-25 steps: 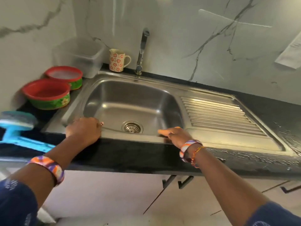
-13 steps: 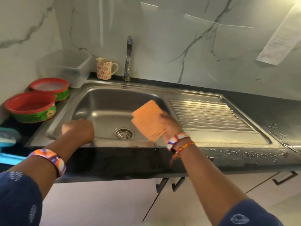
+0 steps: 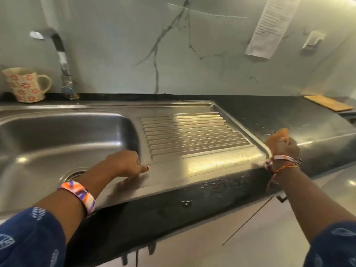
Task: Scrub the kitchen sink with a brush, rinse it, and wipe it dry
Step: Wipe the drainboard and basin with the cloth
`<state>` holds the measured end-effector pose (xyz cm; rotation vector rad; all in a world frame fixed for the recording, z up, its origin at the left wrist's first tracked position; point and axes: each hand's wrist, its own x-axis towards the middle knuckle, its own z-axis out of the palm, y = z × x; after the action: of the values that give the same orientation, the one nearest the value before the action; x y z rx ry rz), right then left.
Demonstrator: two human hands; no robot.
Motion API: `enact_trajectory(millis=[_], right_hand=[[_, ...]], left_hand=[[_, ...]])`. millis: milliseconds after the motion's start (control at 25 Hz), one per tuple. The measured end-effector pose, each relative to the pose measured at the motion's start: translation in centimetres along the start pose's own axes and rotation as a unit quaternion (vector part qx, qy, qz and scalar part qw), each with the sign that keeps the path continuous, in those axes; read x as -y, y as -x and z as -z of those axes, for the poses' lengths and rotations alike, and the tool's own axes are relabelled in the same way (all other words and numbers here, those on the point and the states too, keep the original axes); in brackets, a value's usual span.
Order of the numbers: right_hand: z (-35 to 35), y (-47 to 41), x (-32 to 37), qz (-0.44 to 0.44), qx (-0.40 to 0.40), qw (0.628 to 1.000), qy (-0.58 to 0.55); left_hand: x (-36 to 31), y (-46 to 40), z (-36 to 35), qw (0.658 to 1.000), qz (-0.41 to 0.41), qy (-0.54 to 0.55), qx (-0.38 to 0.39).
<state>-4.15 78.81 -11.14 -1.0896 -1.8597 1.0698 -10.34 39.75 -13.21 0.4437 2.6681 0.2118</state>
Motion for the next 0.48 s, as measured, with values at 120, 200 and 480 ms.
enact_trajectory(millis=[120, 200, 480], right_hand=[[2.8, -3.6, -2.9, 0.016, 0.022, 0.987, 0.158], [2.8, -4.4, -4.4, 0.040, 0.172, 0.954, 0.240], [2.0, 4.5, -4.0, 0.132, 0.309, 0.886, 0.320]], left_hand=[[-1.8, -2.5, 1.1, 0.996, 0.015, -0.069, 0.052], [-2.3, -3.3, 1.5, 0.992, 0.025, -0.069, 0.102], [-1.1, -2.5, 0.7, 0.997, -0.004, -0.027, 0.069]])
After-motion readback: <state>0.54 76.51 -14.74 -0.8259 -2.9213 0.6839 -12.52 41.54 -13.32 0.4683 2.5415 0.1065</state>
